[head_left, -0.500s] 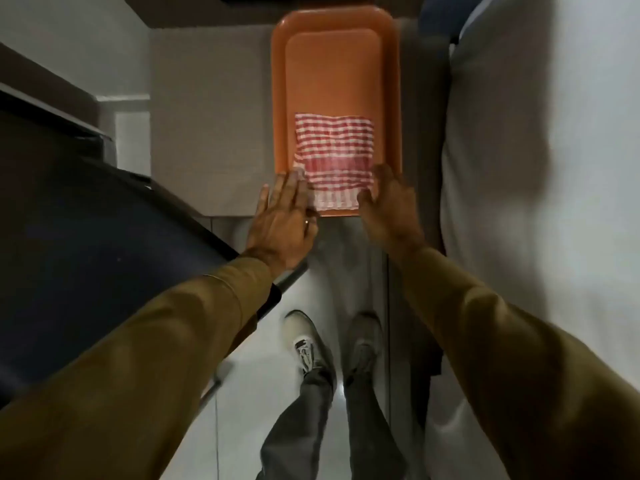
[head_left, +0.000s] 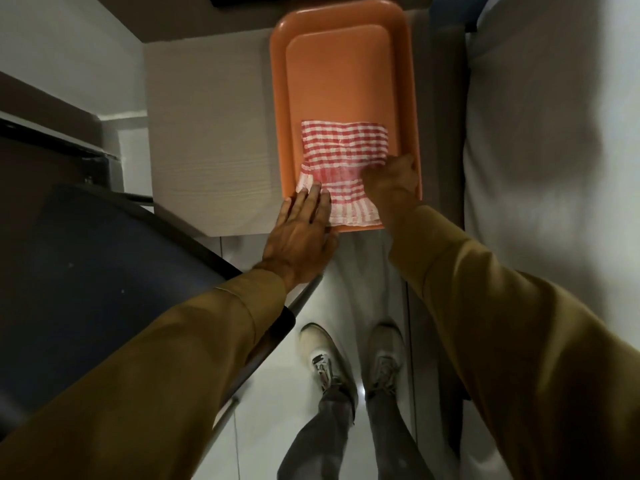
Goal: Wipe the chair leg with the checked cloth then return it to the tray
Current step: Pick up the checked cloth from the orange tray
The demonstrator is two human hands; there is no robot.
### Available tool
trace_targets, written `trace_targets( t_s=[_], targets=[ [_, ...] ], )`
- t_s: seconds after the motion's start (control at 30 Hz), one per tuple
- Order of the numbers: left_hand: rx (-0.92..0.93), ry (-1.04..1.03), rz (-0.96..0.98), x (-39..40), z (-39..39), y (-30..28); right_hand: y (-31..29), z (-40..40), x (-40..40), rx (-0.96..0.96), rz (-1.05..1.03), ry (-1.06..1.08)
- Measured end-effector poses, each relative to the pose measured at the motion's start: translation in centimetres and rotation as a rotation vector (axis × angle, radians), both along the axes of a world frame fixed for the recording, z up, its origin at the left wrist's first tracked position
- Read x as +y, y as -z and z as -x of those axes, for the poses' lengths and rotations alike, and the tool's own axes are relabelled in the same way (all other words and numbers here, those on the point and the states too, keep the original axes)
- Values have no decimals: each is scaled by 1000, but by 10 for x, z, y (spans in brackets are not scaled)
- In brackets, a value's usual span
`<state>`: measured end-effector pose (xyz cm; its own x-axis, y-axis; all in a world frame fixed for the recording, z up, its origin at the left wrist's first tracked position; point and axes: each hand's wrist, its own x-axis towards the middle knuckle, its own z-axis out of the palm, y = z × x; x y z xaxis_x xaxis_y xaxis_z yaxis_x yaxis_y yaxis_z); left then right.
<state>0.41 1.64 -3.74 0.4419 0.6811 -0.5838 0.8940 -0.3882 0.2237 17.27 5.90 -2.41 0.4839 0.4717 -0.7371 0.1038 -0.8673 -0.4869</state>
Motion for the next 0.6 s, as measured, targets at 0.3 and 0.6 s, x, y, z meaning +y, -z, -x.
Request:
trace_targets(
  t_s=[0.3, 0.6],
  targets=[
    [-61, -46, -34, 6, 5, -48, -61, -1, -25, 58, -303, -156],
    [-67, 100, -157, -56, 70, -98, -110, 34, -138, 53, -468, -141]
  ],
)
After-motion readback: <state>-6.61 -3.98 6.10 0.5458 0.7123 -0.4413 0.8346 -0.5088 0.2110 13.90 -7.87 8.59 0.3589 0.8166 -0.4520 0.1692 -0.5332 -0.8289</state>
